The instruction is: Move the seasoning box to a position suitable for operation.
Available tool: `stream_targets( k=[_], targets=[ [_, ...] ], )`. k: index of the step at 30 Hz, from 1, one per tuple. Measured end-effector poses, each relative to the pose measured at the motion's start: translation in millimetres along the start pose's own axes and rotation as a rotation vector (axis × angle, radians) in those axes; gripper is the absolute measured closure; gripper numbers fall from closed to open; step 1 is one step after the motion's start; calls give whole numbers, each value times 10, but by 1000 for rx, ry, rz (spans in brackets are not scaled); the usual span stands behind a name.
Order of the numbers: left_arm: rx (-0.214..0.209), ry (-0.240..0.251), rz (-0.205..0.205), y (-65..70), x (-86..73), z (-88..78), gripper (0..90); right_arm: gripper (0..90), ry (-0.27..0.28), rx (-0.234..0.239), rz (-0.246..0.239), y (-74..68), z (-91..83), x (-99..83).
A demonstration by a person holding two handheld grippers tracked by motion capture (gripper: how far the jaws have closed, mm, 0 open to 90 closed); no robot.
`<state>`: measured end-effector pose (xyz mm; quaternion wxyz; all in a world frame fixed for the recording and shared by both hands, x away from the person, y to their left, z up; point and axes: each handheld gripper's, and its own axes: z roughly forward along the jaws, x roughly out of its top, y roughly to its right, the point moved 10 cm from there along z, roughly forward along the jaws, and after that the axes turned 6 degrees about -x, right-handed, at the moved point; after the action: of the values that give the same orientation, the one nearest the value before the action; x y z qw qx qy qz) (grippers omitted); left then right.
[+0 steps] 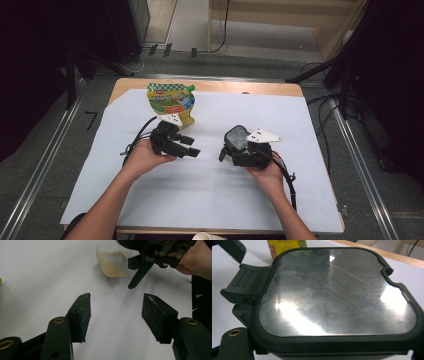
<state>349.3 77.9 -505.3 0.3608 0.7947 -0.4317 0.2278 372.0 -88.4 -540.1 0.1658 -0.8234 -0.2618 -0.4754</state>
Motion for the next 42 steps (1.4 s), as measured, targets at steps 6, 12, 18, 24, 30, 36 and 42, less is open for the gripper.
stream_targets(
  k=[6, 12, 18, 24, 30, 36, 42],
  targets=[
    [1, -2, 5, -6, -5, -5, 414, 160, -15, 39, -24, -184, 74, -46],
    [1, -3, 7, -2, -7, 2, 414, 160, -28, 64, -42, -307, 117, -78],
    [1, -11, 18, 16, -13, 27, 415, 160, -37, 74, -69, -383, 166, -124],
    [0, -13, 38, 30, -12, 64, 424, 160, -34, 70, -90, -398, 163, -133],
    [1, -2, 37, 21, -9, 60, 449, 134, -61, 105, -56, -380, 144, -151],
    [-7, -12, 42, 26, -30, 85, 473, 136, -96, 111, -36, -345, -14, -182],
    [-14, -19, 35, 45, -42, 106, 490, 151, -109, 129, -29, -317, -181, -189]
  ],
)
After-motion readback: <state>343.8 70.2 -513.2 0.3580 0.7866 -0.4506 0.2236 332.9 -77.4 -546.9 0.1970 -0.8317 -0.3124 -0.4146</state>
